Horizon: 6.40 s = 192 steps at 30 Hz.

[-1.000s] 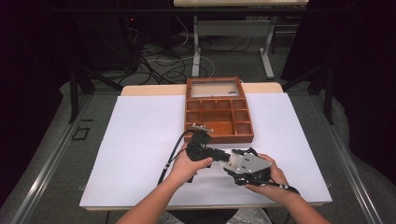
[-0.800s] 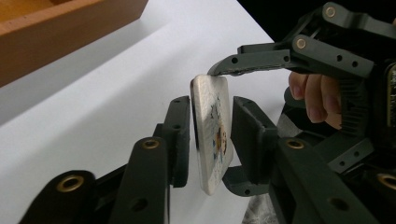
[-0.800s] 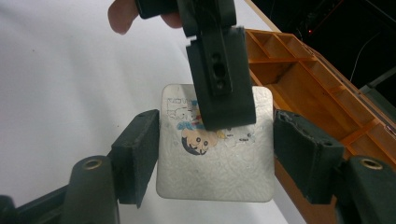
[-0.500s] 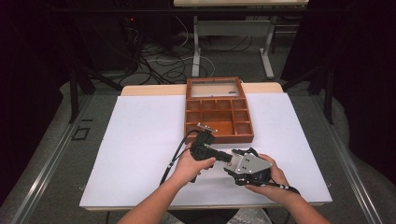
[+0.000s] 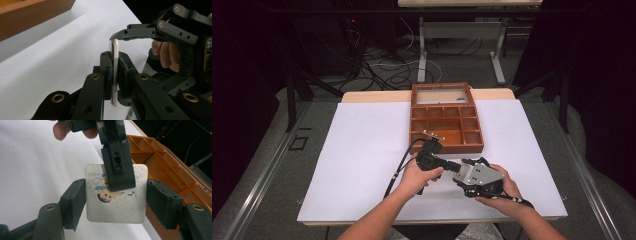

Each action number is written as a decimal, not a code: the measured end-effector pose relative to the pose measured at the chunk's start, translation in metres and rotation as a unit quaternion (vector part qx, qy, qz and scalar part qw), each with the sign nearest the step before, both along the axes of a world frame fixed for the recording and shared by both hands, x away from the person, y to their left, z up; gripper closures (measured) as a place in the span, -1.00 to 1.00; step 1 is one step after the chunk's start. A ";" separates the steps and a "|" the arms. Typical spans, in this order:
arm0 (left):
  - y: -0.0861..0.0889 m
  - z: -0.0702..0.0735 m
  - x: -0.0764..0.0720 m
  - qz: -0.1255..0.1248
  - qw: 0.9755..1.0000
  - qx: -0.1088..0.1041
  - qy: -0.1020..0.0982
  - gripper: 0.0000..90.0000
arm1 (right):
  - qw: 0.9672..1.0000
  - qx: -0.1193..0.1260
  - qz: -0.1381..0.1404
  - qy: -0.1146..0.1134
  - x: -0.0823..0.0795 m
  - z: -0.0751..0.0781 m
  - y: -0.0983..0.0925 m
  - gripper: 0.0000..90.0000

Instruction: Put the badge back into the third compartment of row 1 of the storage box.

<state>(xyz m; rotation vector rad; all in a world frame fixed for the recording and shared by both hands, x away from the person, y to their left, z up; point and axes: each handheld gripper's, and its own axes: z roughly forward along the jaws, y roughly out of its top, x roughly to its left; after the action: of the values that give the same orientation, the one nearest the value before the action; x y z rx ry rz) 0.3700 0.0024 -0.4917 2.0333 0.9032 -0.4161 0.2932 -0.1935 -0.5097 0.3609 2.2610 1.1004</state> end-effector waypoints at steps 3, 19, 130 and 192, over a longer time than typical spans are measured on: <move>-0.001 0.001 0.000 -0.001 1.000 0.004 -0.005 0.88 | 1.000 0.006 -0.002 0.000 0.001 0.002 -0.002 -0.14; 0.001 0.013 0.010 0.028 0.998 0.021 -0.048 0.88 | 0.999 0.016 -0.026 0.021 0.004 0.002 -0.009 -0.29; -0.041 0.013 0.168 0.193 0.936 0.186 -0.228 0.88 | 0.986 0.084 -0.113 0.086 0.018 -0.001 -0.051 -0.58; 0.036 0.053 0.058 0.167 0.953 0.078 -0.241 -0.64 | 0.981 0.108 -0.125 0.098 0.023 0.001 -0.056 -0.59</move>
<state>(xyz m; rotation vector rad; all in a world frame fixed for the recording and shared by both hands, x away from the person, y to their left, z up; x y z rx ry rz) 0.4279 0.0387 -0.4383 1.9420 0.9626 0.3362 0.3167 -0.2493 -0.5084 0.8513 2.1888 1.2216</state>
